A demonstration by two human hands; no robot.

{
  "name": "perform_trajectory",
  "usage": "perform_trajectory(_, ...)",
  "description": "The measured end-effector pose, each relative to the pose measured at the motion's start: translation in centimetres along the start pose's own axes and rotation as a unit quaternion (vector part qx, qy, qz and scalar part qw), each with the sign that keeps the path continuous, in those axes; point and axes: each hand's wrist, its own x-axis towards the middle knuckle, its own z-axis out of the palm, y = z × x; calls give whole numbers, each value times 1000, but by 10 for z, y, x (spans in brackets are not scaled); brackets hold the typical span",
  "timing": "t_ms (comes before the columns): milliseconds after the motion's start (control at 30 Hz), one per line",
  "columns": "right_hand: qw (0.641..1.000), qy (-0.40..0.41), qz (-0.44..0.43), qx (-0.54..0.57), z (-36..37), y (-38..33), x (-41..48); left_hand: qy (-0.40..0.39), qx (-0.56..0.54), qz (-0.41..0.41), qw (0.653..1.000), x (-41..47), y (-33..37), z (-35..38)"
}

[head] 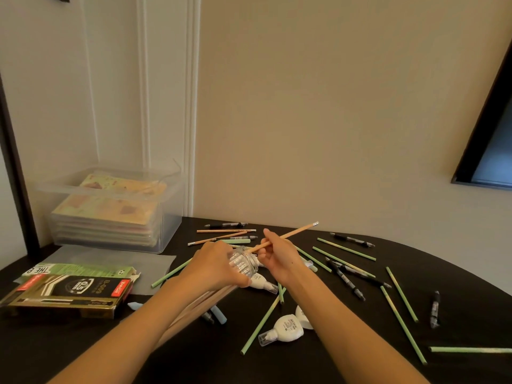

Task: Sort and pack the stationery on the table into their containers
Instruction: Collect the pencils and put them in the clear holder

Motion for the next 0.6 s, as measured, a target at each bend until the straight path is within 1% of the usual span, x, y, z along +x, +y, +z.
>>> perform_trajectory(67,1000,-17,-10,-24,0,1,2,-1,-5,-4,1000,1,-4,2)
perform_trajectory(133,994,-59,-5,-91,2,3,2,5,-10,-3,1000,1,-7,2)
perform_trajectory(200,981,-109,-3,-162,5,5,1,13,-13,1,1000,2,-7,2)
perform_trajectory(300,968,-148,-40,-197,7,7,0,26,-25,0,999,4,-10,0)
perform_trajectory(433,971,-128,-84,-185,4,5,3,25,-32,-13,999,6,-17,-1)
perform_trajectory(533,971,-98,-81,-201,11,5,7,33,-34,-23,999,8,-23,-4)
perform_trajectory(600,964,-91,-75,-238,17,7,8,37,-35,-26,998,9,-26,-6)
